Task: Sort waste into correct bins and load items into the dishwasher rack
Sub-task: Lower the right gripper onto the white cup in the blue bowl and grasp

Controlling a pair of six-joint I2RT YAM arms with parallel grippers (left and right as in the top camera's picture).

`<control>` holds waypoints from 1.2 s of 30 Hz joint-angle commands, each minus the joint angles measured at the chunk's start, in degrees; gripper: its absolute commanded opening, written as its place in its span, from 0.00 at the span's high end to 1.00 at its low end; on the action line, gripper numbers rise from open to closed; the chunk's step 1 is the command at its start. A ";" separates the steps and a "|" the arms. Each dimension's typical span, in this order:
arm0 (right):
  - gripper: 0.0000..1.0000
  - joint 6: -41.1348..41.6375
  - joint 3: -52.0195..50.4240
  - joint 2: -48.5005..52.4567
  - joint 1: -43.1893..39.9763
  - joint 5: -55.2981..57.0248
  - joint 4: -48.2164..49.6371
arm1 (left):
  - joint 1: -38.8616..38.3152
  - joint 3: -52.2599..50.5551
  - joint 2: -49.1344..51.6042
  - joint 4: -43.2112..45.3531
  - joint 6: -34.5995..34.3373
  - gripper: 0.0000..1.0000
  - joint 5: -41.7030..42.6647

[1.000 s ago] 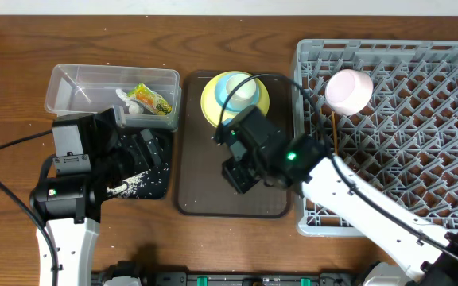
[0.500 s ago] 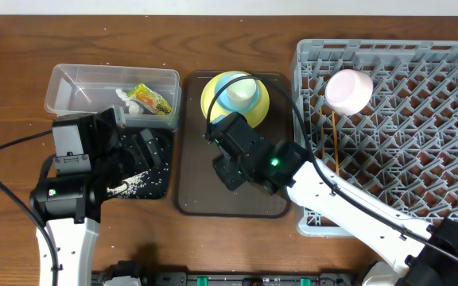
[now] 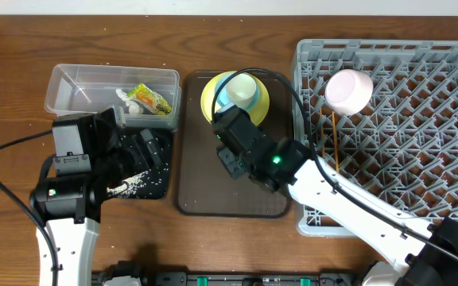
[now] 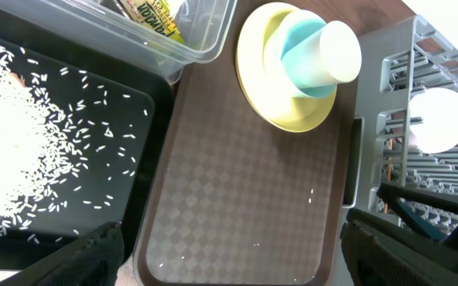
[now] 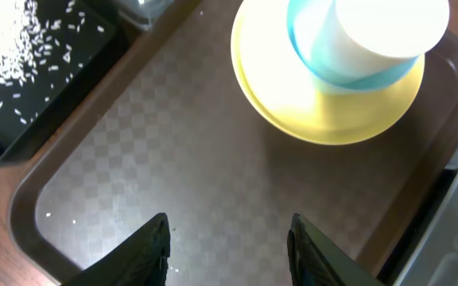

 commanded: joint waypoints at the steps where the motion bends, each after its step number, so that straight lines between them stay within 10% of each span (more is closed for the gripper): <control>1: 0.53 0.44 -0.42 0.72 -0.48 1.33 0.48 | 0.26 0.24 -0.02 -0.02 0.74 0.10 -0.31; 23: 0.48 -0.24 -0.44 5.51 -1.42 0.92 2.38 | 0.24 0.24 -0.02 -0.02 0.74 0.10 -0.31; 36: 0.56 -6.14 2.73 5.51 -16.37 -20.17 5.14 | 0.24 0.24 -0.02 -0.02 0.74 0.10 -0.31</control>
